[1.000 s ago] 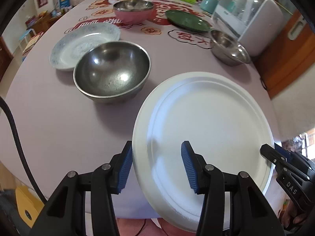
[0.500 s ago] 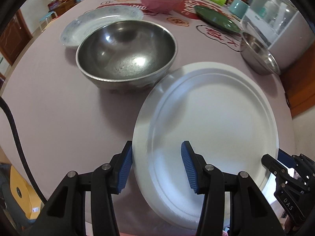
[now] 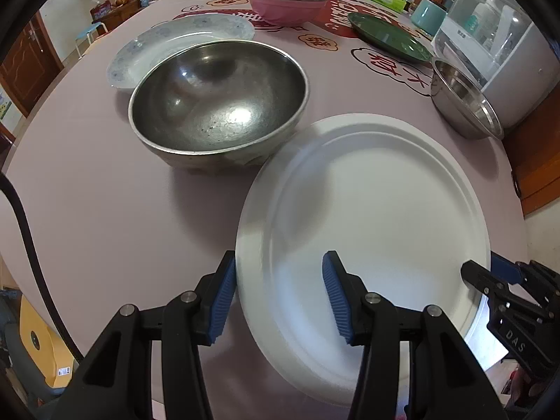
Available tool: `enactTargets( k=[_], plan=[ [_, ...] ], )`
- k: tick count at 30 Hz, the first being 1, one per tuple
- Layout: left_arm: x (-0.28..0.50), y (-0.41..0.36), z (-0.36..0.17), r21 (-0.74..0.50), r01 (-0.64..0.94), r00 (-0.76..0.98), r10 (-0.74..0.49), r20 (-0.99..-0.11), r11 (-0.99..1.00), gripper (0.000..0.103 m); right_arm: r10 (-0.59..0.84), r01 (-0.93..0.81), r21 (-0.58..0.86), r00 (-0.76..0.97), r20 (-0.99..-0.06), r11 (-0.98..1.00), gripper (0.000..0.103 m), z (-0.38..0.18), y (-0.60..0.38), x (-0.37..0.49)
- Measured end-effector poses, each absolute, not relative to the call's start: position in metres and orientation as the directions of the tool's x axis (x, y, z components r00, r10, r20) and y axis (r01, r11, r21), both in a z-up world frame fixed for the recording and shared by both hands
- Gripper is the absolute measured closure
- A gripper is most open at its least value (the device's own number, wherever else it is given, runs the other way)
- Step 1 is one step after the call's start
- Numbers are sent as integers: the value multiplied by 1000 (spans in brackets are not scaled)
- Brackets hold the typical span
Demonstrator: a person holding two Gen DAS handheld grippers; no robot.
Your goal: Organize plates and bowls
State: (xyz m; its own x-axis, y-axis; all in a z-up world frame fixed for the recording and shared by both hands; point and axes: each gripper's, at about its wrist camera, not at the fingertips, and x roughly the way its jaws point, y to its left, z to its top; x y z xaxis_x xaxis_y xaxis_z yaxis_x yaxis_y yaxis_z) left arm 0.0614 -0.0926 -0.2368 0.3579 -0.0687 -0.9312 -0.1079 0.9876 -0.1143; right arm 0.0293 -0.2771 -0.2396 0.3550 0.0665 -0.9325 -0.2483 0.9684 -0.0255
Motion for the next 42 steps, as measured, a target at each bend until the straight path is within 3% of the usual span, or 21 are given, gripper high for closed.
enactTargets(
  k=[7,9,19,42],
  plan=[
    [54,-93,-218,-91,-71,419,-53,-906,993,49,61,-257,-35,355,-933,966,69,-238,-280,34],
    [51,-94,-213,-89,-63,433,-53,-900,994,49,64,-259,-33,359,-931,965,63,-237,-280,35],
    [30,-91,-182,-71,-63,505,-29,-862,995,48,84,-229,-12,402,-912,973,54,-228,-286,33],
    [21,-11,-120,-128,-195,594,13,-804,973,34,141,-240,14,519,-843,971,42,-190,-251,30]
  ],
)
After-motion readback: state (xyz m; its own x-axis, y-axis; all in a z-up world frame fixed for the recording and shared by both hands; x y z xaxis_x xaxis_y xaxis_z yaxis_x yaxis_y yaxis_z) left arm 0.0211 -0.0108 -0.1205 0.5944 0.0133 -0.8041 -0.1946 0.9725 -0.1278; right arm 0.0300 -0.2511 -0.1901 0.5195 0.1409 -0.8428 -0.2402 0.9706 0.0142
